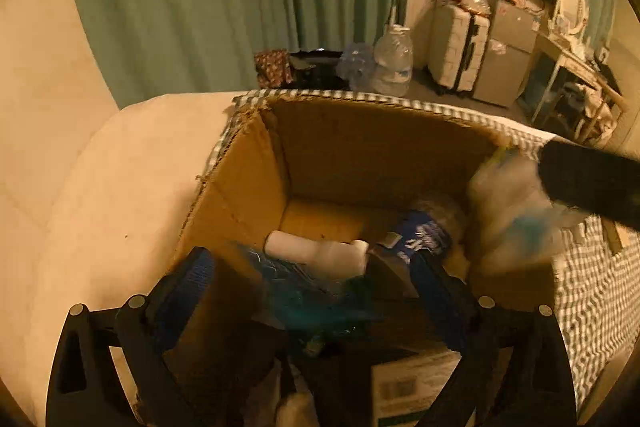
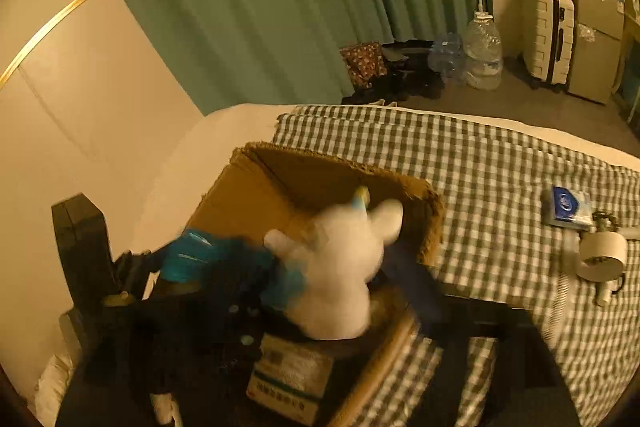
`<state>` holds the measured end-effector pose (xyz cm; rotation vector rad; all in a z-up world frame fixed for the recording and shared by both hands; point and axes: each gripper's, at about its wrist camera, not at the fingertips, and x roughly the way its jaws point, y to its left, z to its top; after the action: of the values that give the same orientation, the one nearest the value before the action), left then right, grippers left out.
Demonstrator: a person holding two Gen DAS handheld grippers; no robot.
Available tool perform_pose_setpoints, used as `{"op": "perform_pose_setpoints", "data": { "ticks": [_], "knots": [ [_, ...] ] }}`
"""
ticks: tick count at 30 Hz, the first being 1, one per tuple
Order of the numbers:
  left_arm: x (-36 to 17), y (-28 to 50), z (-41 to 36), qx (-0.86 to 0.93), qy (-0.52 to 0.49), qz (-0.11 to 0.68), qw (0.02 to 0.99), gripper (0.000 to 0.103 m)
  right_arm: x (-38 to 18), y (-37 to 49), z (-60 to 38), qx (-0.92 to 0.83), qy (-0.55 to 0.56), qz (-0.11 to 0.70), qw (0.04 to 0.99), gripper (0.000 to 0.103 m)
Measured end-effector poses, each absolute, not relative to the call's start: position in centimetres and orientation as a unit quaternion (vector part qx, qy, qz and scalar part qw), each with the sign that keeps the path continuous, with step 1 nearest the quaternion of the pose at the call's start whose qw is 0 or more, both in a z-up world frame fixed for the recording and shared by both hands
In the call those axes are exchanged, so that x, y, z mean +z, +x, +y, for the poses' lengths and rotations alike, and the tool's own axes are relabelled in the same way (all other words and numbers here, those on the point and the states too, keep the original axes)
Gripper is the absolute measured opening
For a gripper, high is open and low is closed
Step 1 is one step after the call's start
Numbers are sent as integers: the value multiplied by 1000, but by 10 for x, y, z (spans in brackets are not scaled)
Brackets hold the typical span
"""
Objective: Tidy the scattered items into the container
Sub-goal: 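Carry the blister pack and plush toy into the cardboard box and release, then move both grippers back over the remaining items on the bed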
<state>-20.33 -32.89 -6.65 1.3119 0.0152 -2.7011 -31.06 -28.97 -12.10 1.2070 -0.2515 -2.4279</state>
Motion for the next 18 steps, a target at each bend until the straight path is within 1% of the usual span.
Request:
{"op": "perform_pose_setpoints", "data": {
  "ticks": [1,5,10,14,18],
  "knots": [
    [-67,-203,-330,-898,435,10,66,101,-120,-310,-289,-877,427,-96,199,99],
    [-62,-194,-332,-900,431,15,70,102,-118,-307,-286,-883,416,-104,193,99],
    [-43,-183,-326,-905,418,11,70,102,-109,-291,-279,-883,419,-104,183,99],
    [-15,-167,-312,-915,398,8,63,102,-92,-268,-259,-890,408,-106,174,99],
    [25,-141,-288,-931,361,1,51,102,-69,-240,-232,-903,386,-98,162,99]
  ]
}}
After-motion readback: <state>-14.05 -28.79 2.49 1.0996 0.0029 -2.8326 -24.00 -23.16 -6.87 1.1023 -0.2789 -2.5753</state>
